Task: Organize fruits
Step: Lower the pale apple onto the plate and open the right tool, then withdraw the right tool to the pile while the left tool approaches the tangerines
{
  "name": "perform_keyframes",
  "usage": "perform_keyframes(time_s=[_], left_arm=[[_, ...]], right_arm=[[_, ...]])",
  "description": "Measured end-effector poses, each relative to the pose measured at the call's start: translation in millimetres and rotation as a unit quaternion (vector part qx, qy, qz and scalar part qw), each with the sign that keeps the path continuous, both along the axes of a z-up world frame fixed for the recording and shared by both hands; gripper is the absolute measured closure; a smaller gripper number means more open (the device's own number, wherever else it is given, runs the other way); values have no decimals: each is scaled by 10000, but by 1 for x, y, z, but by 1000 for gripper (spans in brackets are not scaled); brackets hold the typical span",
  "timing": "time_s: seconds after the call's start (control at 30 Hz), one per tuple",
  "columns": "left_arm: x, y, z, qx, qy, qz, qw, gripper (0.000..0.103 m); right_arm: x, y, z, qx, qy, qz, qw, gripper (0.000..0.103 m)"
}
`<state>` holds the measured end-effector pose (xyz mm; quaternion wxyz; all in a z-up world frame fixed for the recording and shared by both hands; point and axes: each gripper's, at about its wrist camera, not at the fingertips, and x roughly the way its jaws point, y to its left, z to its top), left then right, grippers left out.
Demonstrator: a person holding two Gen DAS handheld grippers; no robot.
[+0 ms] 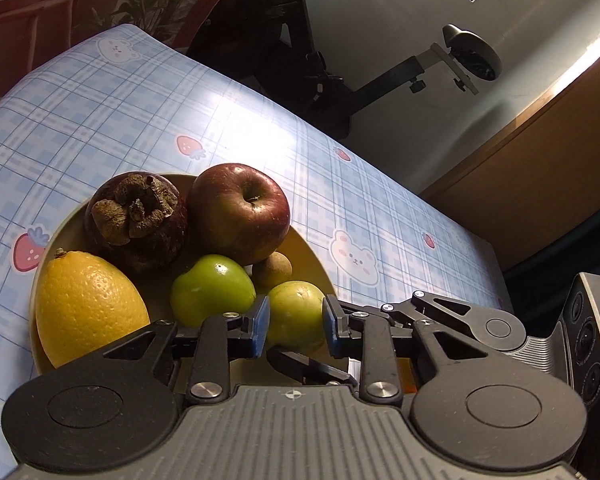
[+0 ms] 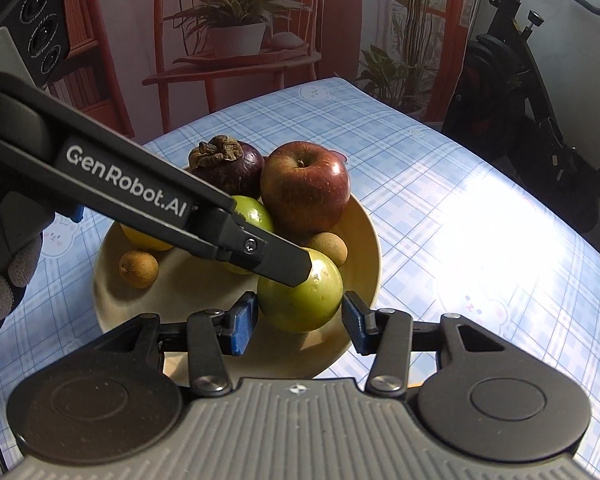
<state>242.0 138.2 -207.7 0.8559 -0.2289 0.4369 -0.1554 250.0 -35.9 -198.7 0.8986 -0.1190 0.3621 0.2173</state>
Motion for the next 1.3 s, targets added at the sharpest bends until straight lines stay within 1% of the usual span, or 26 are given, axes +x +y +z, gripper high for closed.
perform_keyframes(time_s=[0.33,0.53,0.67,0.8,0.93,1.03,1.1,1.2,1.3], left_arm=[[4,-3,5,237,-58,98,9997,73],[1,-7,8,458,-118,189,9987,73],[-1,-15,12,684,-167,222,9973,73],[-5,-23,16,996,-231,254,9944,73],[-9,-32,21,1336,-309,290,9901,73],[-11,-36,23,1501,-323,331,9876,73],[-14,-38,26,1606,-355,359,9857,73],[-19,-43,33,1656,-437,401,9844,73],[-31,-58,45,1791,-678,307,9810,73]], right_arm=[[-5,2,1,-55,-104,-30,9999,54],[-17,-7,9,44,-215,-102,9997,54],[-35,-22,16,226,-363,-215,9989,53],[-59,-51,23,591,-509,-579,9953,53],[-86,-83,27,930,-631,-1000,9886,53],[-107,-102,26,1148,-689,-1276,9827,53],[-120,-111,24,1240,-729,-1404,9796,53],[-134,-120,21,1321,-729,-1505,9770,53],[-143,-128,17,1369,-731,-1581,9752,53]])
